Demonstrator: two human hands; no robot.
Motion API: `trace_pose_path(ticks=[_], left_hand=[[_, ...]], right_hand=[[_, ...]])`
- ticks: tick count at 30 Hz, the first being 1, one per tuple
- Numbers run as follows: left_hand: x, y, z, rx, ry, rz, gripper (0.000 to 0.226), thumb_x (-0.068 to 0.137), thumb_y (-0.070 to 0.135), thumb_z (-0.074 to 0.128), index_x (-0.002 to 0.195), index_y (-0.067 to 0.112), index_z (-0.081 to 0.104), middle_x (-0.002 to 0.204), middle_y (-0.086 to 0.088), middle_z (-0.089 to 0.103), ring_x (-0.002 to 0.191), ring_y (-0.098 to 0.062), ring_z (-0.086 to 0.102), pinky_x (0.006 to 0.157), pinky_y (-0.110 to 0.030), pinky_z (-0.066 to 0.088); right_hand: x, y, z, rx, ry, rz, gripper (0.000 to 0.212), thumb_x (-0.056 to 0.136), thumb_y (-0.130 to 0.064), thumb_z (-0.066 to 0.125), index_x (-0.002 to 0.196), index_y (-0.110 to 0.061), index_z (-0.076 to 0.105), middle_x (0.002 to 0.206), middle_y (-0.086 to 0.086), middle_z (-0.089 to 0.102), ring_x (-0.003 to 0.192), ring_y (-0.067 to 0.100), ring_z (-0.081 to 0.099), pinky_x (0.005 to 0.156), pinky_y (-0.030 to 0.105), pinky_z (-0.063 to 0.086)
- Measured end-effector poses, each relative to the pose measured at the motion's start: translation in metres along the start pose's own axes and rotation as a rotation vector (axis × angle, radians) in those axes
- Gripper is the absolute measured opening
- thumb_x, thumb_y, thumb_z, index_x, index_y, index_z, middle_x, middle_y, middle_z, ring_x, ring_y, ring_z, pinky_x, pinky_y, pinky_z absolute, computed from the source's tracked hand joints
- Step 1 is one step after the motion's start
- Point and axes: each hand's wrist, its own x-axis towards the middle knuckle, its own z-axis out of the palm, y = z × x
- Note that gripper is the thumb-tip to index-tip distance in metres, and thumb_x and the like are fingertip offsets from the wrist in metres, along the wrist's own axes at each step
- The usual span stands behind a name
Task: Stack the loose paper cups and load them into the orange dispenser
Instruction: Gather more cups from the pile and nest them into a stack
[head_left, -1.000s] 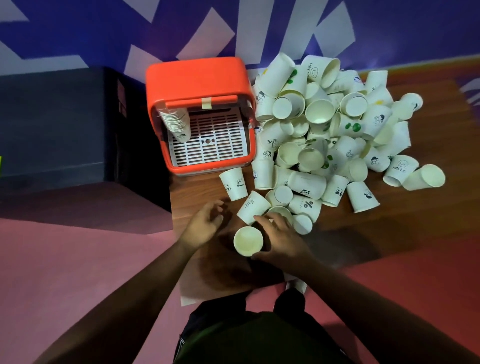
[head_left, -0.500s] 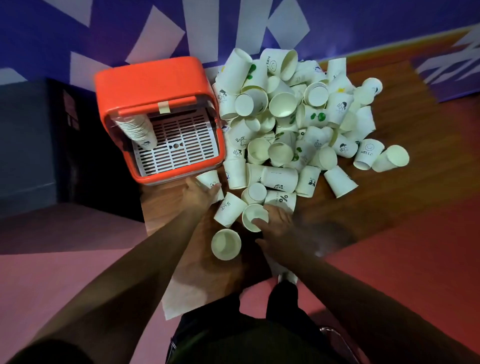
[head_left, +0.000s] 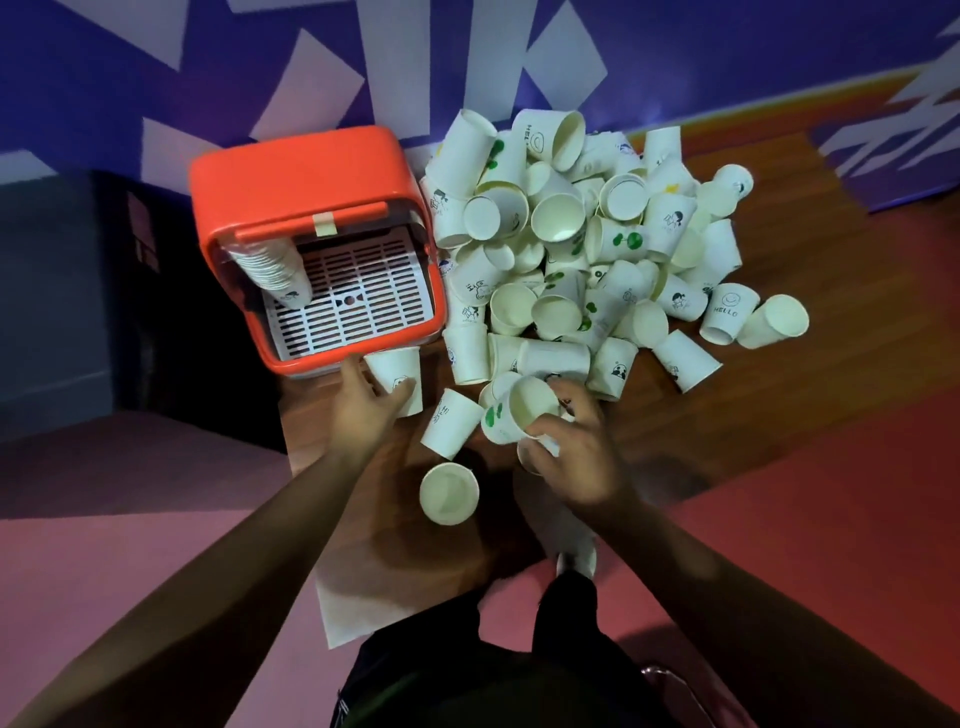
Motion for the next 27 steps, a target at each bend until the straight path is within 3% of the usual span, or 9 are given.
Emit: trace_pose_path(ticks=[3,7,10,14,16,20,23,25,27], left_hand=[[-0.013,0.006,-0.017,-0.143,0.002,0.044,0.076,0.084,0.028,0.079,0.144,0.023,0.033,0.127,0.004,0.06,0.113,-0.009,0.061,0.093,-0.031,0.054],[-0.033,0.019,-0.031,-0.274,-0.023,0.073,0.068,0.087,0.013,0.077,0.142,0.017,0.038,0.122,0.003,0.058,0.103,0.001,0.062,0.076,-0.014,0.054],[-0.049,0.019,-0.038,-0.299,0.0,0.096,0.057,0.085,0.011,0.077,0.131,0.014,0.043,0.114,0.008,0.058,0.098,0.008,0.06,0.084,-0.02,0.054],[-0.07,0.016,-0.055,-0.278,-0.037,0.135,0.061,0.083,0.012,0.08,0.131,0.019,0.042,0.126,0.005,0.053,0.116,-0.007,0.055,0.095,-0.025,0.052],[-0.079,0.01,-0.063,-0.231,-0.099,0.17,0.068,0.081,0.014,0.082,0.135,0.029,0.044,0.133,0.003,0.051,0.122,-0.012,0.053,0.096,-0.029,0.053],[-0.1,0.005,-0.073,-0.136,-0.129,0.176,0.076,0.075,0.031,0.086,0.139,0.037,0.046,0.137,-0.001,0.047,0.128,-0.019,0.05,0.105,-0.041,0.048],[-0.117,0.007,-0.066,-0.091,-0.129,0.167,0.073,0.077,0.027,0.086,0.136,0.036,0.046,0.136,0.003,0.048,0.126,-0.014,0.05,0.104,-0.035,0.048],[-0.13,0.008,-0.054,-0.072,-0.141,0.157,0.076,0.078,0.021,0.086,0.139,0.04,0.044,0.137,0.006,0.046,0.129,-0.005,0.045,0.102,-0.02,0.042],[-0.141,0.007,-0.039,-0.025,-0.166,0.164,0.084,0.078,0.02,0.085,0.145,0.04,0.039,0.137,0.01,0.044,0.13,0.005,0.038,0.103,-0.008,0.032]], right_hand=[[-0.002,-0.019,-0.016,0.116,0.031,0.011,0.008,0.079,-0.017,0.076,0.077,-0.016,0.068,0.146,0.008,0.04,0.137,0.019,0.04,0.106,0.025,0.038],[-0.014,-0.053,-0.012,0.207,-0.124,-0.072,0.011,0.078,-0.013,0.075,0.076,-0.015,0.064,0.144,0.004,0.043,0.13,0.008,0.046,0.092,0.006,0.039],[-0.02,-0.063,0.003,0.159,-0.202,-0.095,0.017,0.076,-0.021,0.071,0.092,-0.023,0.067,0.138,0.001,0.046,0.125,0.016,0.05,0.096,0.024,0.047],[-0.023,-0.061,0.019,0.039,-0.363,-0.035,0.078,0.076,-0.027,0.073,0.144,-0.028,0.034,0.14,-0.002,0.042,0.127,0.017,0.044,0.102,0.035,0.042],[-0.025,-0.057,0.032,-0.093,-0.421,-0.069,0.089,0.074,-0.034,0.077,0.149,-0.021,0.031,0.141,0.0,0.043,0.126,0.019,0.044,0.105,0.035,0.04],[-0.029,-0.044,0.059,-0.304,-0.49,-0.201,0.091,0.061,-0.048,0.082,0.139,-0.016,0.047,0.133,-0.002,0.051,0.12,0.023,0.051,0.099,0.037,0.044],[-0.032,-0.035,0.061,-0.287,-0.526,-0.211,0.1,0.061,-0.054,0.08,0.145,-0.018,0.039,0.143,0.0,0.043,0.131,0.024,0.041,0.107,0.042,0.039],[-0.033,-0.027,0.05,-0.209,-0.523,-0.165,0.099,0.068,-0.06,0.072,0.15,-0.021,0.031,0.153,0.002,0.032,0.139,0.024,0.031,0.115,0.041,0.028],[-0.034,-0.013,0.031,-0.135,-0.414,-0.124,0.089,0.074,-0.058,0.066,0.148,-0.019,0.037,0.151,0.004,0.035,0.139,0.025,0.033,0.113,0.042,0.03]])
